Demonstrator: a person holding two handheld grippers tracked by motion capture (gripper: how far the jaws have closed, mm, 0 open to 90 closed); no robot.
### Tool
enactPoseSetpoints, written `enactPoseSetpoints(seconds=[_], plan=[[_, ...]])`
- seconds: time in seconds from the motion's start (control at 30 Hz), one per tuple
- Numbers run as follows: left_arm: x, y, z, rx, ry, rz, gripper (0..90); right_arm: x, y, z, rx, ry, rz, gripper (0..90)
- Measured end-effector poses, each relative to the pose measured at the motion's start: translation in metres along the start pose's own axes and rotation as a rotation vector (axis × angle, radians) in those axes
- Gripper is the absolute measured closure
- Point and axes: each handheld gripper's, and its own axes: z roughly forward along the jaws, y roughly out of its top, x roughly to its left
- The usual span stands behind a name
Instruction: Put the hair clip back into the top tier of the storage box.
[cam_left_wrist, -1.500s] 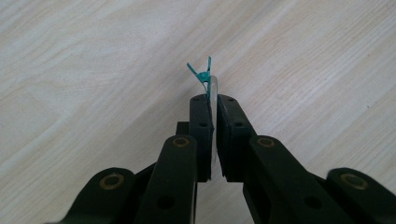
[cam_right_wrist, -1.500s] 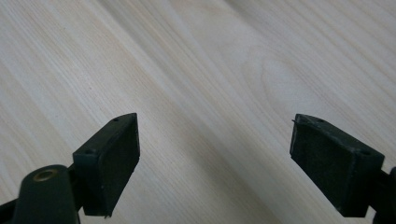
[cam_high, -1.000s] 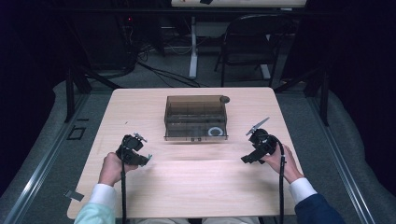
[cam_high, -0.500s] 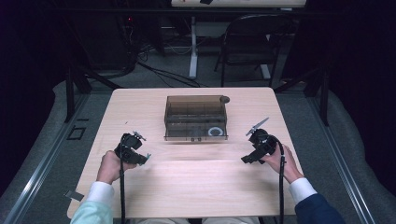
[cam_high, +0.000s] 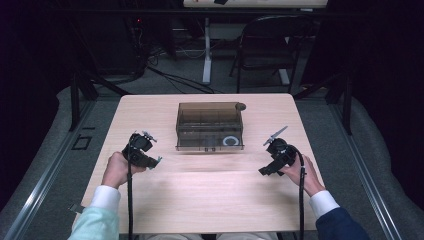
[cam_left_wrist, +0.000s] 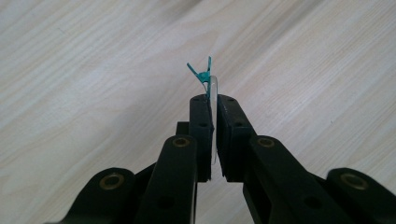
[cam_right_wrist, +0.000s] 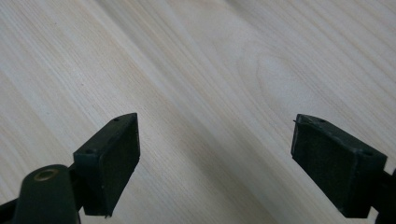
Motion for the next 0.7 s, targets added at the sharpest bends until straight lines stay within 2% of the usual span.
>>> enactPoseSetpoints(seconds=[0.7], plan=[[0.005, 0.029, -0.027, -0.002, 0.031, 0.039, 85.5, 0.0, 0.0, -0.001, 0.001, -0.008, 0.002, 15.4]])
